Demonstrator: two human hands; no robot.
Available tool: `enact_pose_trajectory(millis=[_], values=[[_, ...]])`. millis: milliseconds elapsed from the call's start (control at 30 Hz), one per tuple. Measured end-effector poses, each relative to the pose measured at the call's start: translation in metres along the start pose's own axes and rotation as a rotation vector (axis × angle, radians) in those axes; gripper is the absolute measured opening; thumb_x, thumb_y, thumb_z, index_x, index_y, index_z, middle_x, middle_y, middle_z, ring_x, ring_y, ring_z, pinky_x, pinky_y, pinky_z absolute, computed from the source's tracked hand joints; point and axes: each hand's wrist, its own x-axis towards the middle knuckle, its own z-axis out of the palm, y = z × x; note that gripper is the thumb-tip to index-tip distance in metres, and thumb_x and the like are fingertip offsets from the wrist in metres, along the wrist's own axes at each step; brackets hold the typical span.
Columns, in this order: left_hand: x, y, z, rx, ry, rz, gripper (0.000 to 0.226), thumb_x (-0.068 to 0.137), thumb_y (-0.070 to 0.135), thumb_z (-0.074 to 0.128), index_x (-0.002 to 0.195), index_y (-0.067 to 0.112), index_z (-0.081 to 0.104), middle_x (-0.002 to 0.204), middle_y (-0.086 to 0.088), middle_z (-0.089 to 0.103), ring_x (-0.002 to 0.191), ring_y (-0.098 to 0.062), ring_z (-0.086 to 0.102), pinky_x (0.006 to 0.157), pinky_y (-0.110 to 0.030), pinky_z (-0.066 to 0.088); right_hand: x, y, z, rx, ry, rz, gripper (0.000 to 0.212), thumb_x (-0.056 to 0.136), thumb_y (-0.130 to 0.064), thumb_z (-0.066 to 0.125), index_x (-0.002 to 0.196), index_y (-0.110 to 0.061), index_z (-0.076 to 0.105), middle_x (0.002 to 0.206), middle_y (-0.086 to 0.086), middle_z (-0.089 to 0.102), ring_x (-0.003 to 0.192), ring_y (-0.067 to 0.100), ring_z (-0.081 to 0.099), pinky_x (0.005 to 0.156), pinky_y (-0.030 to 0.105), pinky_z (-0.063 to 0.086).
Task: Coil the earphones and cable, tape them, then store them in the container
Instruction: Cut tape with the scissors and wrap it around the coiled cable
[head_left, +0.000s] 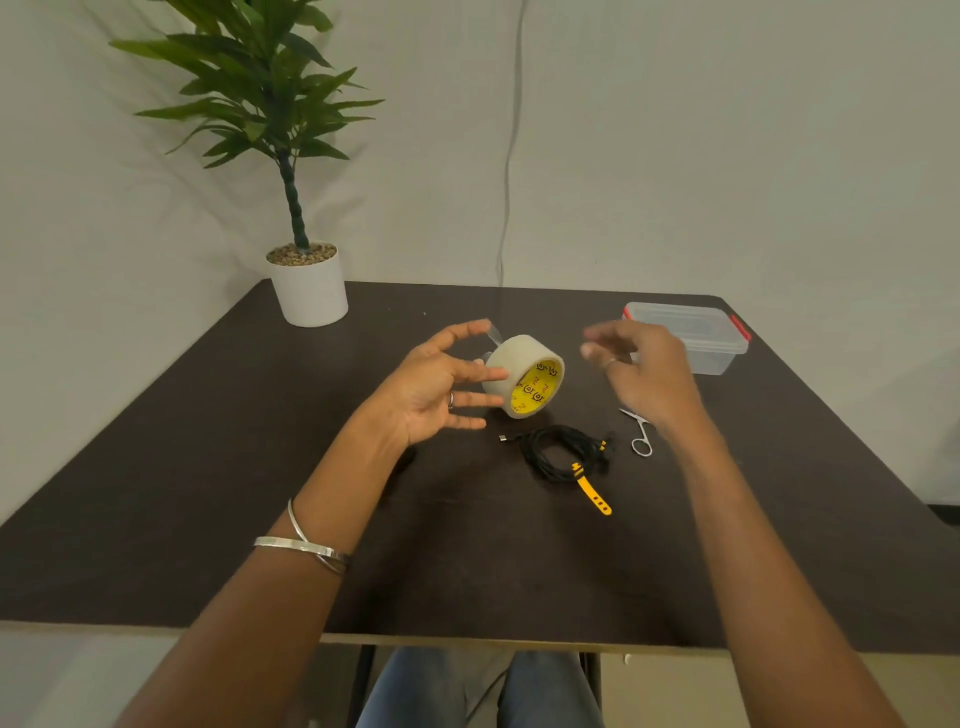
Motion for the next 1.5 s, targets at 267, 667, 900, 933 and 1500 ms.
enact_pose_trajectory(millis=[267,667,900,933,1500], values=[[-0.003,0.004,-0.004,0.155,-0.024,0.002,0.055,0.092,-0.001,0.052,0.119,0.047,0.059,0.114,-0.009,0.070,0.101,-0.034,0.068,0.092,-0.060,0.046,0.018,-0.040,0.054,0.329,-0.125,-0.023,0.039,0.082,-0.017,0.075,0.118,-0.014,0.062,0.087,-0.010,0.072,0.092,0.008,0.067,0.091,0.029,0.050],[0.007,-0.002,-0.006,0.289,0.154,0.071,0.056,0.092,0.005,0.056,0.139,0.034,0.044,0.101,0.003,0.074,0.096,-0.017,0.070,0.093,-0.048,0.047,0.036,-0.030,0.058,0.575,-0.098,0.167,0.035,0.074,-0.002,0.078,0.106,-0.009,0.063,0.073,0.000,0.073,0.073,0.009,0.070,0.079,0.026,0.053],[0.013,-0.019,-0.009,0.715,0.538,0.185,0.034,0.091,0.014,0.059,0.124,0.022,0.061,0.106,-0.001,0.068,0.103,-0.019,0.064,0.093,-0.038,0.052,0.041,-0.020,0.050,0.750,-0.055,0.286,0.026,0.080,-0.005,0.073,0.104,-0.006,0.064,0.090,0.008,0.075,0.089,0.018,0.073,0.072,0.024,0.048],[0.013,-0.024,-0.007,0.810,0.607,0.206,0.027,0.091,0.016,0.059,0.117,0.022,0.064,0.107,-0.001,0.068,0.103,-0.020,0.063,0.093,-0.039,0.051,0.041,-0.020,0.049,0.771,-0.047,0.298,0.025,0.080,-0.003,0.072,0.103,-0.006,0.064,0.090,0.009,0.075,0.089,0.019,0.073,0.072,0.024,0.048],[0.036,-0.073,0.064,1.663,0.151,0.410,0.029,0.097,0.028,0.049,0.121,0.017,0.062,0.118,-0.006,0.057,0.113,-0.030,0.052,0.077,-0.040,0.048,0.026,0.002,0.033,1.076,-0.066,0.213,0.039,0.086,0.005,0.062,0.124,-0.001,0.054,0.101,0.011,0.074,0.098,0.026,0.070,0.077,0.026,0.055]])
